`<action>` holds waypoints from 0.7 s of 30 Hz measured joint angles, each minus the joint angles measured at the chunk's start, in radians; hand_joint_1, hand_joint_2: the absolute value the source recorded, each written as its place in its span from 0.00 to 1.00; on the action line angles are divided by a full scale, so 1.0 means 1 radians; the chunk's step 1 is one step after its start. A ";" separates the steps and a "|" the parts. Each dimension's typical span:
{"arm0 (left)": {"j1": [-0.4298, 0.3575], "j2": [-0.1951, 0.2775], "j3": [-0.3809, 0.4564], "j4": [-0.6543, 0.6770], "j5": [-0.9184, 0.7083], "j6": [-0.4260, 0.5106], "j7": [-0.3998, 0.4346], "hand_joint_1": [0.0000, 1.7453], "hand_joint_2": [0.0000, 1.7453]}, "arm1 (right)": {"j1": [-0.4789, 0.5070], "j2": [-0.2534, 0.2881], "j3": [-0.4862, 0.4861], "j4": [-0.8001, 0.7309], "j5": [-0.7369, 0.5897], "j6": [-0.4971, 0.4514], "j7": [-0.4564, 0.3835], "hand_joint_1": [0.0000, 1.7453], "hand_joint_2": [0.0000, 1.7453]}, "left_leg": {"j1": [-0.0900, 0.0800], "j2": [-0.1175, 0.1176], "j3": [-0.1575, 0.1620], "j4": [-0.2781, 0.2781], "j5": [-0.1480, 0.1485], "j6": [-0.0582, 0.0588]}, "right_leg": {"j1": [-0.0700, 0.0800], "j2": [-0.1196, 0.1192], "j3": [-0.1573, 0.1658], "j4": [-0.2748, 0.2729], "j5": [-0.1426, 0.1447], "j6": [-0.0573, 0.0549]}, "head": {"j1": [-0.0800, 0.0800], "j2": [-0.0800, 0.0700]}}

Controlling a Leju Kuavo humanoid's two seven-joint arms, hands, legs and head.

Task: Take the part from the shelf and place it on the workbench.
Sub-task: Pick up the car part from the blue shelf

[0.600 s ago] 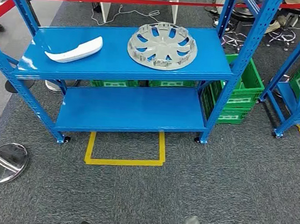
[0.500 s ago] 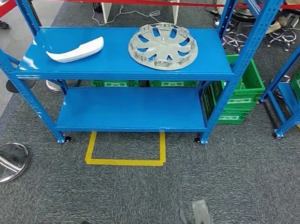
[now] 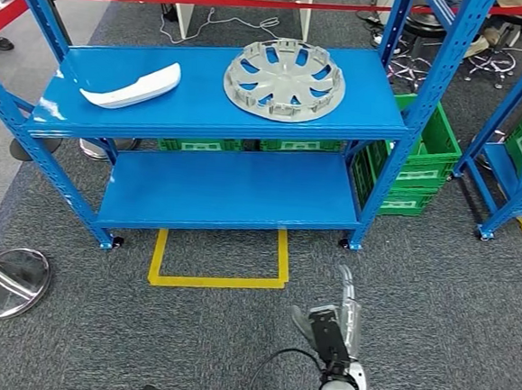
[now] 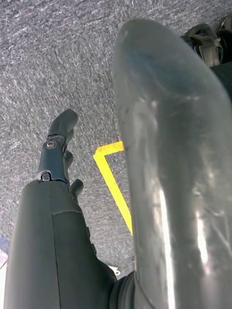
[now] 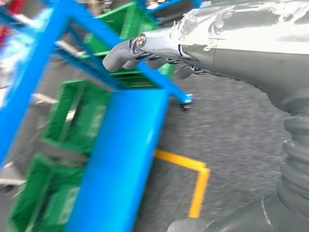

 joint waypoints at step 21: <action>0.000 -0.002 0.031 0.000 -0.031 0.002 0.002 0.00 0.00 | 0.148 -0.058 0.339 -0.499 -0.132 -0.074 -0.060 0.00 1.00 | 0.000 0.000 -0.002 0.000 0.000 0.001 | 0.000 0.000 0.000 -0.002 0.000 0.001 | 0.000 0.000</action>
